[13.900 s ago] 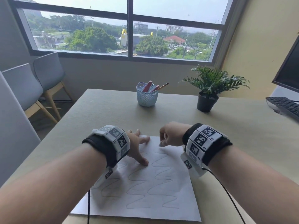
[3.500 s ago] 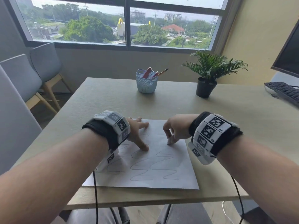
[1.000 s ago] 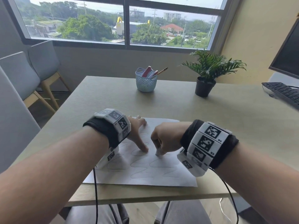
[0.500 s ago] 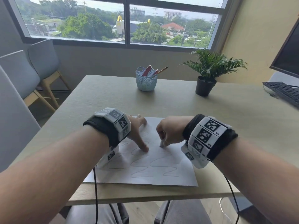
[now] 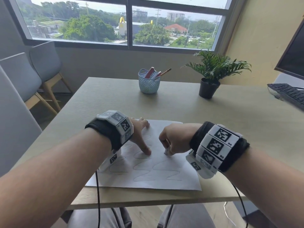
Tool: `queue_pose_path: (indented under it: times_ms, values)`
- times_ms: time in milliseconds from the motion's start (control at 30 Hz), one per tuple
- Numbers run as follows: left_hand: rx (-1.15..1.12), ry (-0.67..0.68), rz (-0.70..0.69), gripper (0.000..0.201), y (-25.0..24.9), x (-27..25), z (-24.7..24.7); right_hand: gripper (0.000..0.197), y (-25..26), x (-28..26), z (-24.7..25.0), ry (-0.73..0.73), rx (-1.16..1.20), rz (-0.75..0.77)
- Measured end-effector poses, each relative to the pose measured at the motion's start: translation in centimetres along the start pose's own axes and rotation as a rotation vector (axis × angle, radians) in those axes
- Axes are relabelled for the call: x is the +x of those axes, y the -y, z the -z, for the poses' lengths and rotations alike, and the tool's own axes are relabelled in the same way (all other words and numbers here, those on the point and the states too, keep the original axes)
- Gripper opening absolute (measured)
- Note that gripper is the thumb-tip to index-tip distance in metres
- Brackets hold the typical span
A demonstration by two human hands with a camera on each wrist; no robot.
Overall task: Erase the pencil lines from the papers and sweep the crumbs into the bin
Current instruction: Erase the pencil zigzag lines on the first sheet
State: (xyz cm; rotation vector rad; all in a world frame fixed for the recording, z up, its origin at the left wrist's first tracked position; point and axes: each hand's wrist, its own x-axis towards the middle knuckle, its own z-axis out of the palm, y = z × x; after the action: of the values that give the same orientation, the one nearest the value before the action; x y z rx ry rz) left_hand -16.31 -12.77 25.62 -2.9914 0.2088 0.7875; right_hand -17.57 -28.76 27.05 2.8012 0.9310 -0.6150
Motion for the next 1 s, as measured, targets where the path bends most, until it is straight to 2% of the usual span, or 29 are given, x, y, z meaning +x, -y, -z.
queue_pose_path:
  times_ms: [100,233,367,500,633,733,867,1000]
  values:
    - [0.011,-0.007,0.001,0.111,0.0,0.1,-0.1,0.012,0.4,-0.8,-0.5,0.029,0.0,0.042]
    - [0.005,-0.01,0.006,0.113,0.1,0.6,-0.4,0.019,-0.5,-0.2,0.2,0.039,0.034,-0.012]
    - [0.012,-0.004,0.009,0.115,0.2,0.8,-0.5,0.013,-0.5,0.0,0.1,-0.009,0.021,0.001]
    - [0.013,0.004,0.004,0.116,0.4,1.0,-0.5,0.012,-0.1,-0.9,-0.8,0.04,0.01,0.06]
    - [0.014,0.006,0.004,0.117,0.3,1.0,-0.5,0.021,-0.8,-0.5,-0.1,0.052,0.021,0.007]
    - [0.016,0.004,0.002,0.116,0.3,0.9,-0.5,0.017,-1.0,-0.2,0.2,0.032,0.032,-0.014]
    - [0.018,0.007,-0.001,0.116,0.3,0.9,-0.5,0.011,-0.3,-0.9,-0.6,0.071,0.015,0.041]
    - [0.024,0.013,0.003,0.117,0.3,0.9,-0.4,0.018,-0.7,-0.8,-0.2,0.072,0.027,-0.001]
